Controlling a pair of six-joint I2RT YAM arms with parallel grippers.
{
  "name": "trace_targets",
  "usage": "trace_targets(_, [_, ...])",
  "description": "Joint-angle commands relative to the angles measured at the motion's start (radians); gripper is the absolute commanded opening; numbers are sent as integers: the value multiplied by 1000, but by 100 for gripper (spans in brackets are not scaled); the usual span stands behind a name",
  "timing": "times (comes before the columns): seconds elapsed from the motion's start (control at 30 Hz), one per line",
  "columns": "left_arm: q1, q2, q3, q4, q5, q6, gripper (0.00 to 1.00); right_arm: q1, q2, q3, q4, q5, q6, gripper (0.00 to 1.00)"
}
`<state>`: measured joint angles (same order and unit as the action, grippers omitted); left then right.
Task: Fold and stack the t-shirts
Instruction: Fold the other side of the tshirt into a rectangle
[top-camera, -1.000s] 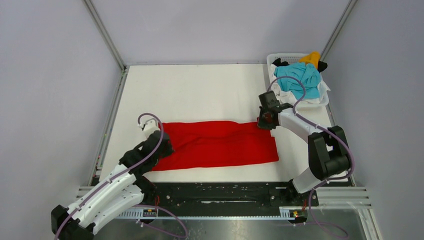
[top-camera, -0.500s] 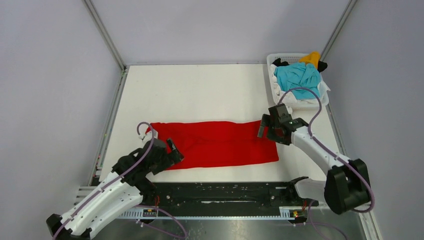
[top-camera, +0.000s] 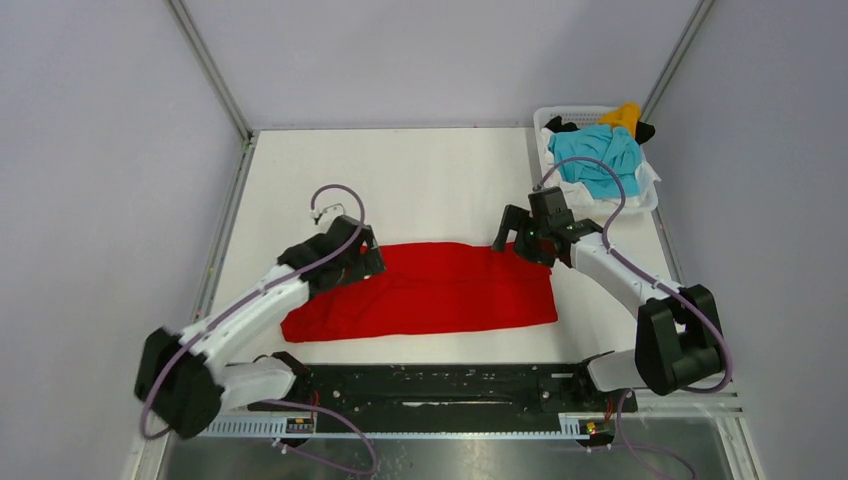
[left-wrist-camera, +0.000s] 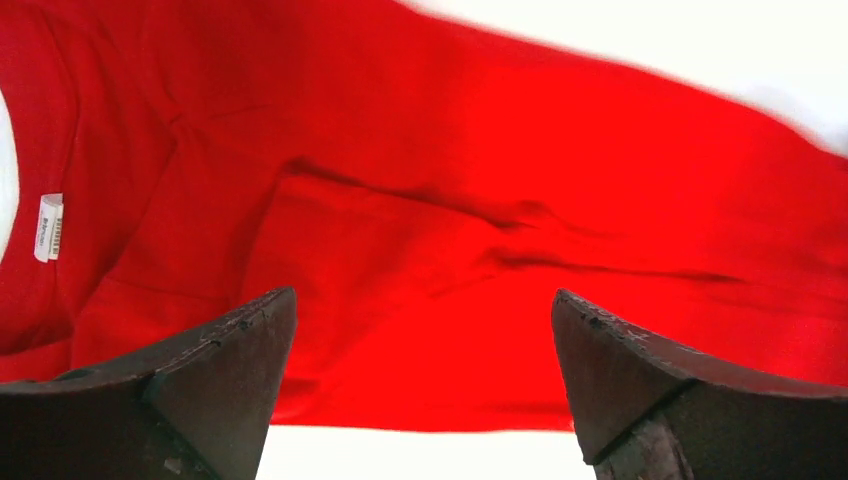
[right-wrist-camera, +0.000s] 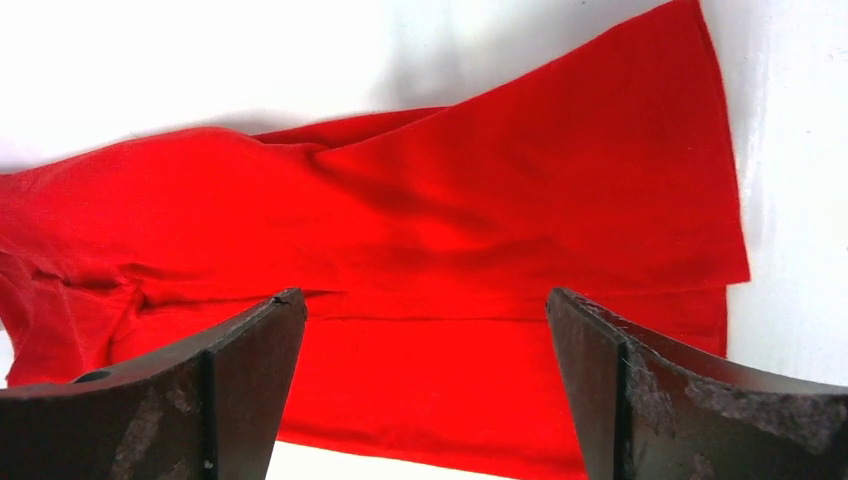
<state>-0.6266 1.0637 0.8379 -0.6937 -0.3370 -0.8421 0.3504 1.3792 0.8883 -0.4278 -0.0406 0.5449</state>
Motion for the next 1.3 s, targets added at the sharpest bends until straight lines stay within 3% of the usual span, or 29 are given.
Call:
trace_targets(0.0, [77,143,-60,132,106,70,99,6,20,13,83,-46,8,99])
trace_targets(0.3, [78,311,-119,223,249,75,99,5,2,-37,75,-31,-1,100])
trace_targets(0.6, [-28,204,-135,253,467,132,99,6,-84,-94,74,13,-14,99])
trace_targets(0.73, [-62,142,-119,117,352,100,99,6,-96,-100,74,22,-18,100])
trace_targets(0.87, [-60,108,-115,-15,142,55,99,6,-96,-104,93,2,-22,100])
trace_targets(0.93, [-53,78,-100,-4,146,48,99,6,-92,-104,120,-39,-23,100])
trace_targets(1.07, [-54,-96,-121,174,262,81,99,6,-73,-89,133,-63,-21,100])
trace_targets(1.17, [-34,-148,-142,138,118,65,99,7,-74,-89,129,-71,-19,100])
trace_targets(1.27, [68,-96,-153,97,52,80,99,6,-92,-105,130,-57,-27,100])
